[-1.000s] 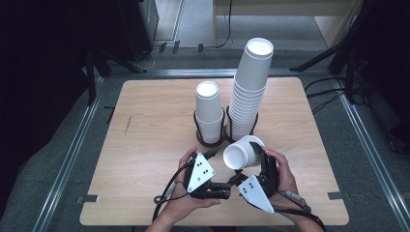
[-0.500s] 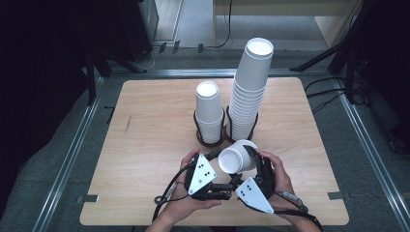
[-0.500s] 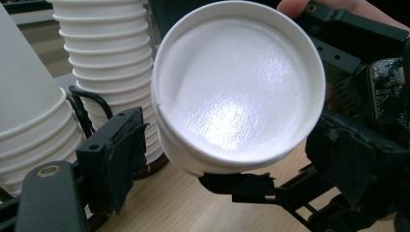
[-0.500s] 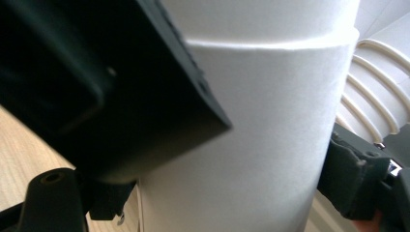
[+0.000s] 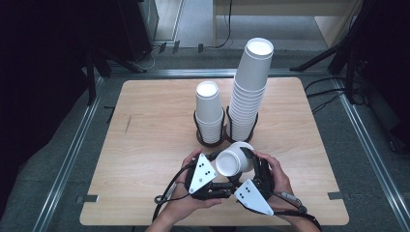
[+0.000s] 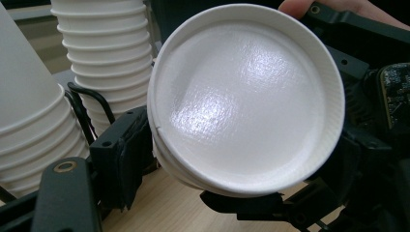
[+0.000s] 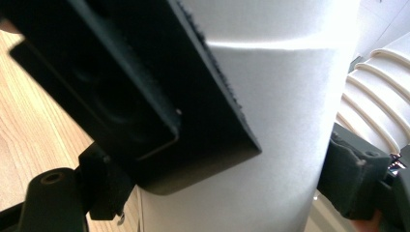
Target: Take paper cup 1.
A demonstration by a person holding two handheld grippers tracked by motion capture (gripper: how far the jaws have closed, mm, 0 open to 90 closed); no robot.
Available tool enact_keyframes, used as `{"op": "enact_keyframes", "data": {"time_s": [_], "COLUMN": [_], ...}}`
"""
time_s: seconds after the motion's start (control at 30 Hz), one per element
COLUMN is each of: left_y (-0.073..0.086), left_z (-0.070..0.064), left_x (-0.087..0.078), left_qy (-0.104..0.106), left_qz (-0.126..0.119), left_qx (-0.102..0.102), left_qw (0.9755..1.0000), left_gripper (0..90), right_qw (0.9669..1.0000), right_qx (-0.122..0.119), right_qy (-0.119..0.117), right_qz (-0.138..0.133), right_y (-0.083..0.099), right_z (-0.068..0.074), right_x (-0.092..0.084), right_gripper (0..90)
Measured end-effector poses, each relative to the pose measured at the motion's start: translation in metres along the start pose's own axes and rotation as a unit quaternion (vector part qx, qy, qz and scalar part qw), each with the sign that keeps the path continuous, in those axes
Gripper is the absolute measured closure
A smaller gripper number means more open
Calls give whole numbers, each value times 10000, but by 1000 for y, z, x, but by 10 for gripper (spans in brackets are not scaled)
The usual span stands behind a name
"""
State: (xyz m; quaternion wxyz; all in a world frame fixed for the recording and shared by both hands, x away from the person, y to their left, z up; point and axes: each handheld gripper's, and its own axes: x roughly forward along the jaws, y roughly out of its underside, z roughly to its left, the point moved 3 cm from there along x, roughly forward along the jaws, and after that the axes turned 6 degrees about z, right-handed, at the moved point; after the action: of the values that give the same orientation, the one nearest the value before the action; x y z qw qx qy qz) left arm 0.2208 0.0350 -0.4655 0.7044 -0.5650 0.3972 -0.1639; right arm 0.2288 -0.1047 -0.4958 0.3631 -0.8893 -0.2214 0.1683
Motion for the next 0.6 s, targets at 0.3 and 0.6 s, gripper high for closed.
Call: {"op": "enact_keyframes", "data": {"time_s": [0.3,0.6], "left_y": [0,0], "left_z": [-1,1], "left_x": [2,1], "left_qy": [-70,-28], "left_qz": [100,97], "left_qx": [-21,-16], "left_qw": [9999,9999], "left_gripper": [181,198], "right_qw": [10000,10000], "right_qx": [-56,-28], "right_qy": [-45,-72], "right_qz": [-35,-51], "right_y": [-2,-1], "right_z": [4,4], "right_x": [0,0], "right_gripper": [180,177]}}
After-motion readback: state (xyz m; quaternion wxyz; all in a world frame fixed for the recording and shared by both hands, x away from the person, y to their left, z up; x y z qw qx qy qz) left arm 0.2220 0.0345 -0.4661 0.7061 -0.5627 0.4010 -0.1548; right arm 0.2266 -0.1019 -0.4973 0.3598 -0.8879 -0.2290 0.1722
